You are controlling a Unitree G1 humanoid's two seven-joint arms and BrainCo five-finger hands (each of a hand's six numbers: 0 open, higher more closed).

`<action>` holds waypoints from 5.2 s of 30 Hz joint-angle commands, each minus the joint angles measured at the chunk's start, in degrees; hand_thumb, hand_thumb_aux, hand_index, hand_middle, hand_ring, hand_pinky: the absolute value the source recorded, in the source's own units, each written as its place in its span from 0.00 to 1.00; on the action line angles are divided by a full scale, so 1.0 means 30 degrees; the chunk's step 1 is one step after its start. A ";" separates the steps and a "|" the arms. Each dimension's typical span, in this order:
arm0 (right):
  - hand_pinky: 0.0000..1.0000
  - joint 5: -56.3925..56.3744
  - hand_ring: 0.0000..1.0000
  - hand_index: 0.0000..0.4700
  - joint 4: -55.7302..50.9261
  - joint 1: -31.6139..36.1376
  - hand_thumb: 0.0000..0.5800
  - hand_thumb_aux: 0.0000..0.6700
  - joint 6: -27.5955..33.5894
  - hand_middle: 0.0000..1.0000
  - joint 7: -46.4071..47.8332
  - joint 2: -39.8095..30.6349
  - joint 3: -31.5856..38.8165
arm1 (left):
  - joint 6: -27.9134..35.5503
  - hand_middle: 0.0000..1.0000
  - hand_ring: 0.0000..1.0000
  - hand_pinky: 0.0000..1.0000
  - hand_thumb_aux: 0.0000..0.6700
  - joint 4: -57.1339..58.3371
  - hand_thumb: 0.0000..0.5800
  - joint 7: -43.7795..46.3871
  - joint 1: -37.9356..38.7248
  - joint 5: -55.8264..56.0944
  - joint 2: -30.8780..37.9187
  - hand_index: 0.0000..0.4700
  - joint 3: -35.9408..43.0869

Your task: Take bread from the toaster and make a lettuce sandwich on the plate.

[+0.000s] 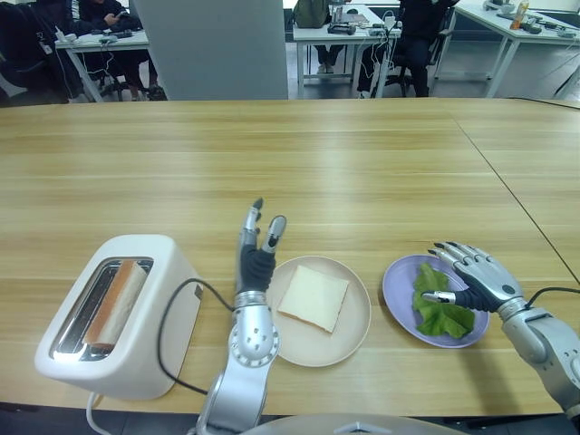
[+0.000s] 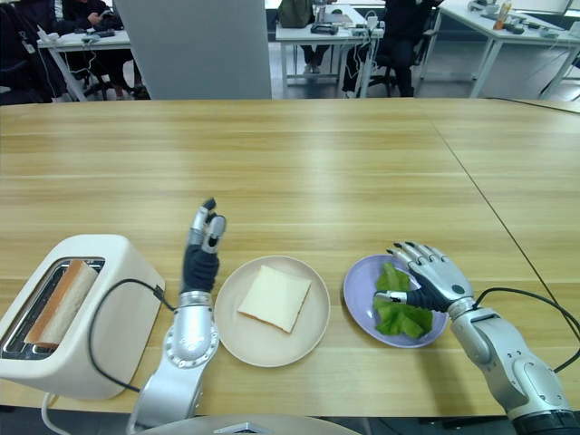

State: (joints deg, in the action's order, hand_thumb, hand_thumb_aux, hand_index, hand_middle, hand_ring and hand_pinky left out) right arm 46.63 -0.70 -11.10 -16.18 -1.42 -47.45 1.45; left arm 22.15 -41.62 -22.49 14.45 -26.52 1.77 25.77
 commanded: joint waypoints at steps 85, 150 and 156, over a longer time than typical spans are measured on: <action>0.11 0.1911 0.11 0.98 -0.4001 0.3124 1.00 1.00 -0.2448 0.11 -0.8012 -0.5115 0.2773 | -0.4242 0.11 0.11 0.11 0.00 0.3444 0.00 -0.0347 0.5001 -0.0598 -0.2235 0.00 -0.1667; 0.09 0.1524 0.09 0.98 -0.1618 0.4680 1.00 1.00 0.0835 0.09 -0.2766 0.9534 0.7995 | -0.4713 0.10 0.10 0.10 0.00 -0.4734 0.00 0.7864 0.7126 -0.6498 0.0996 0.00 -1.5389; 0.09 0.1596 0.09 0.98 -0.1303 0.4019 1.00 1.00 0.0690 0.09 -0.2724 0.9186 0.8380 | -0.4824 0.11 0.11 0.11 0.00 -0.4598 0.00 0.7956 0.6940 -0.6519 0.0719 0.00 -1.5320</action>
State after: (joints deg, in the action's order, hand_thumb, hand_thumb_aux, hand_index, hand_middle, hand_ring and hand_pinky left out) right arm 51.04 -5.15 1.33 -13.92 -9.64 -19.56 26.35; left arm 7.87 -56.59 0.66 35.02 -46.23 4.25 -20.63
